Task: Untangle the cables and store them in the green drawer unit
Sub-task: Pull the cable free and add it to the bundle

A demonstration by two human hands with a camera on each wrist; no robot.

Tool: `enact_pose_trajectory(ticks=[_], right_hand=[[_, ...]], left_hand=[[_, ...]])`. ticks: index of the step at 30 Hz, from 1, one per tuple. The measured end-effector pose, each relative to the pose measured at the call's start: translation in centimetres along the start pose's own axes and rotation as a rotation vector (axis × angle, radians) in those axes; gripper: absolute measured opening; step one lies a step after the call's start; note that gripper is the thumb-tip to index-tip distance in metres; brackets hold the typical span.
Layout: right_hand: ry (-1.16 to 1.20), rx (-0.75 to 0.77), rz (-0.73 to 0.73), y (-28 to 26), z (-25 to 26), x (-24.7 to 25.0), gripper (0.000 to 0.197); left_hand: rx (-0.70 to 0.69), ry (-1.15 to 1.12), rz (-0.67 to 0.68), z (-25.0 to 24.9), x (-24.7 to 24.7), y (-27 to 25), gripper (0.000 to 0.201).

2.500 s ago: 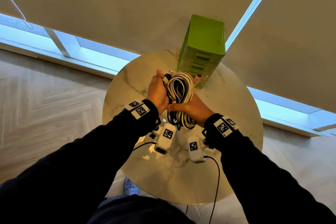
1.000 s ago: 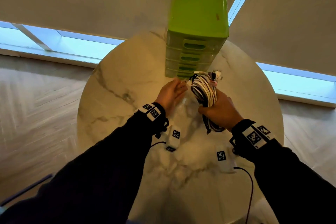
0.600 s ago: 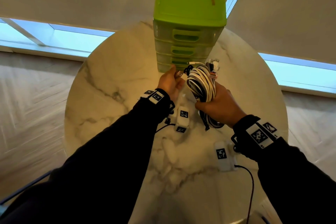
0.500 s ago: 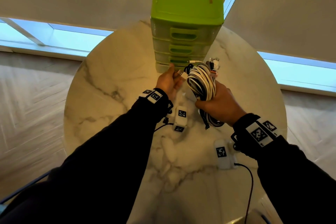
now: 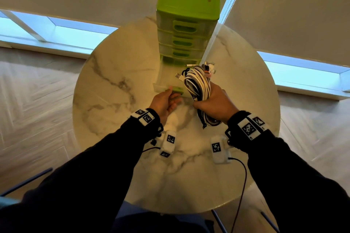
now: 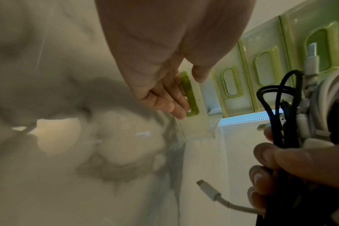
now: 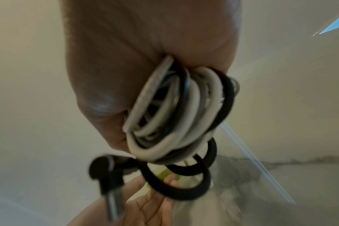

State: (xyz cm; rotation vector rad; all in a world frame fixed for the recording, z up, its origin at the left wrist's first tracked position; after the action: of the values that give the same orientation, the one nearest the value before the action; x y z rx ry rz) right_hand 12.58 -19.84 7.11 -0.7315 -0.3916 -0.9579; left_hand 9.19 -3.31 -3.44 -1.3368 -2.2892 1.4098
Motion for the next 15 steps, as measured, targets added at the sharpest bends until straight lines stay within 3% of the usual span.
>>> enact_pose_trajectory(ticks=[15], right_hand=[[-0.014, -0.093, 0.022, -2.8, 2.4, -3.7, 0.047]], left_hand=[[-0.021, 0.143, 0.012, 2.8, 5.2, -4.2, 0.029]])
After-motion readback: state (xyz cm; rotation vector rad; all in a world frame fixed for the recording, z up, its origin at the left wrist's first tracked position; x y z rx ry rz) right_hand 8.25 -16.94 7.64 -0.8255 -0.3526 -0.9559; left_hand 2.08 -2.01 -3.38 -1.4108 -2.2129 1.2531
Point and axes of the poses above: each hand's wrist, its own y-axis towards the middle knuckle, its own x-axis out of the back of the hand, z = x × y, the point moved 1 cm from there along y, towards the middle knuckle, and after that the axes turned 3 degrees about -y, right-handed, at the moved point
